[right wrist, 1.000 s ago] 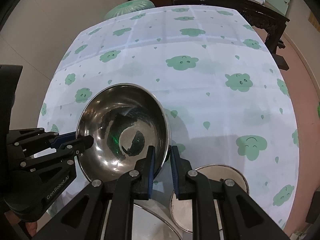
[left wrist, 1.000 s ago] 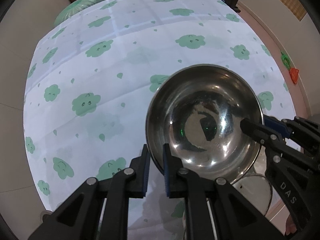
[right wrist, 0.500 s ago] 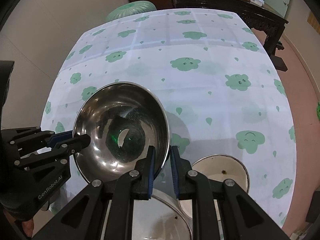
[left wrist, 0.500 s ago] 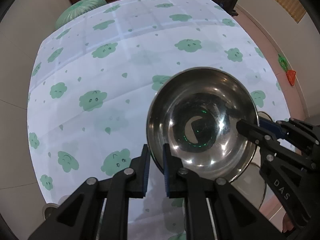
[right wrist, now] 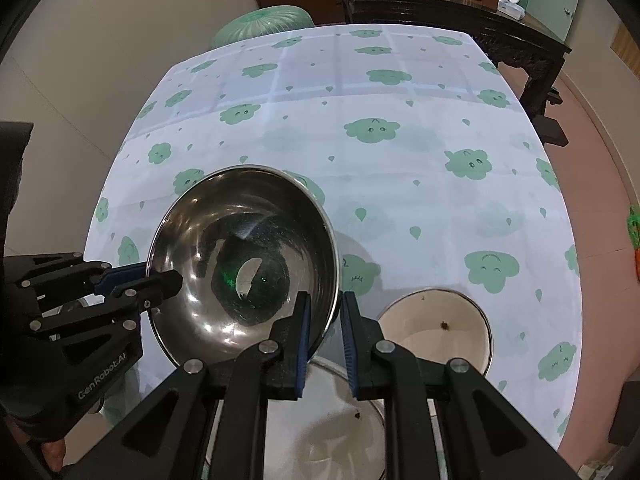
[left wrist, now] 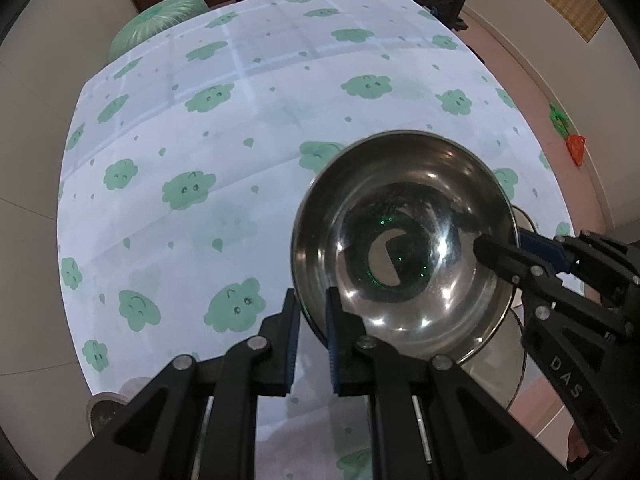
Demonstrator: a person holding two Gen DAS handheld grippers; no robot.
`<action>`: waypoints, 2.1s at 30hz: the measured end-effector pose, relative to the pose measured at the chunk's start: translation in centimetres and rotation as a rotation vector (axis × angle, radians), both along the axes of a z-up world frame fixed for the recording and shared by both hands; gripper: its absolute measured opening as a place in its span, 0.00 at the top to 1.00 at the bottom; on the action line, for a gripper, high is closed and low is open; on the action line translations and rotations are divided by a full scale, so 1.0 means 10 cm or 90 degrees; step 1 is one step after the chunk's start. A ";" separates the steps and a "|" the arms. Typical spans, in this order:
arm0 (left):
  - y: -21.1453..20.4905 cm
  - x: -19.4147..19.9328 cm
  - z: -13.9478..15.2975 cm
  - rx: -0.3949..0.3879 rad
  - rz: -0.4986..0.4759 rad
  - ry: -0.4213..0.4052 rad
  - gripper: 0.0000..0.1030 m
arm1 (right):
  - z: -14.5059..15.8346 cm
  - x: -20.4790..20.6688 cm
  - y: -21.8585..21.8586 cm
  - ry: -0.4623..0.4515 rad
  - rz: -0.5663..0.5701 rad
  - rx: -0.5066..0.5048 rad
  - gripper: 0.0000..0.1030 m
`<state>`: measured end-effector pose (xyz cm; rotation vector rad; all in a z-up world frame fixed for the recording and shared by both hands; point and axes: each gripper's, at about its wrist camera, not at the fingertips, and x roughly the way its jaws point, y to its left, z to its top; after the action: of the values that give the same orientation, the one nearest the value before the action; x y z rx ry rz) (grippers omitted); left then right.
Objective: Organize plates and bowls
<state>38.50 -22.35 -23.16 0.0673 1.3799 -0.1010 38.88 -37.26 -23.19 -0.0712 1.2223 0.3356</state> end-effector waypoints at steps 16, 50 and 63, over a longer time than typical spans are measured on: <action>0.02 -0.17 0.19 -0.011 -0.012 -0.019 0.91 | 0.14 -0.20 0.01 -0.014 -0.011 -0.005 0.83; -0.21 -0.67 0.10 -0.018 -0.091 -0.001 0.91 | -0.01 -0.86 -0.20 0.031 -0.049 -0.023 0.83; -0.39 -0.89 -0.06 -0.009 -0.130 0.024 0.90 | -0.11 -1.05 -0.35 0.054 -0.064 -0.026 0.83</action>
<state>29.65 -26.23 -23.75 0.1956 1.4065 -0.2839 28.39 -40.75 -24.26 -0.0318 1.3114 0.2281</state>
